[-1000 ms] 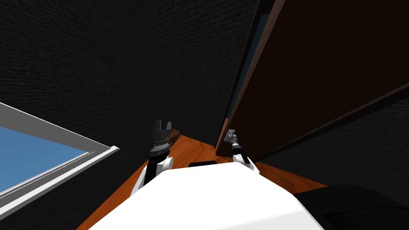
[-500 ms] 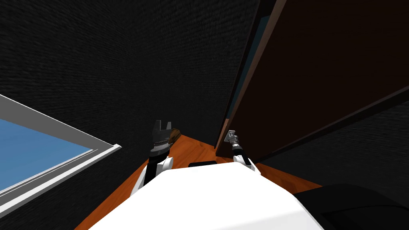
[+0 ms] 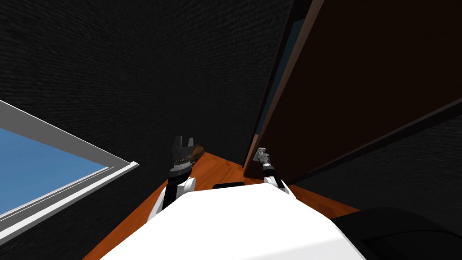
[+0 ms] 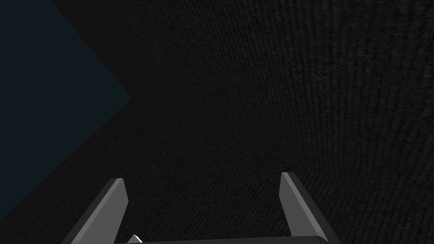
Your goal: Pull the door open
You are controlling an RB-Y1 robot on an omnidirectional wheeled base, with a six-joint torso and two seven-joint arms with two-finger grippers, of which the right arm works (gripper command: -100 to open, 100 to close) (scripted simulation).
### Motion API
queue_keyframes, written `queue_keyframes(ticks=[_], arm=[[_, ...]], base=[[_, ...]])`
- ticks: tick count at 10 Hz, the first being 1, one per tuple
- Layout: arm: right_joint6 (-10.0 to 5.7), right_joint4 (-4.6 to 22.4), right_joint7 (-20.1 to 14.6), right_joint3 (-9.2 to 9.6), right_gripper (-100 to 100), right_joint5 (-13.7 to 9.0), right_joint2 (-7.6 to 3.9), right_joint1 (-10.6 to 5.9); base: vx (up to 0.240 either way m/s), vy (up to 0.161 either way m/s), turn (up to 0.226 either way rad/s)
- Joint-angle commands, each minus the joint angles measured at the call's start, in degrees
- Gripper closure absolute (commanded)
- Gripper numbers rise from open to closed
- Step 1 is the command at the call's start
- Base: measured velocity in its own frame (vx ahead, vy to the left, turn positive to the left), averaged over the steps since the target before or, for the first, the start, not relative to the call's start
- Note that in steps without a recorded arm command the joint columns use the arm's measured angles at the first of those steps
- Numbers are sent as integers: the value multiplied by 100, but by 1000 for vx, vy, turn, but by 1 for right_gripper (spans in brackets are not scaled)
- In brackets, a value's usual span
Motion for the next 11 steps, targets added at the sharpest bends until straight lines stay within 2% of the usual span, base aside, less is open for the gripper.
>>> queue_keyframes(ticks=[1,5,6,7,8,9,11], arm=[[49,80,-168,4,100,-22,-16,56],[33,-41,-830,28,100,-69,-20,194],[33,-41,-864,28,100,-69,-20,194],[27,-82,-1077,36,100,-84,-22,240],[27,-82,-1095,36,100,-84,-22,240],[23,-118,-1316,44,100,-98,-23,280],[18,-153,-1535,50,100,-111,-25,319]], base=[[-7,-6,20],[-10,-14,23],[-10,-8,15],[-5,-10,22],[-3,-9,17],[-6,-10,17],[-10,-13,26]])
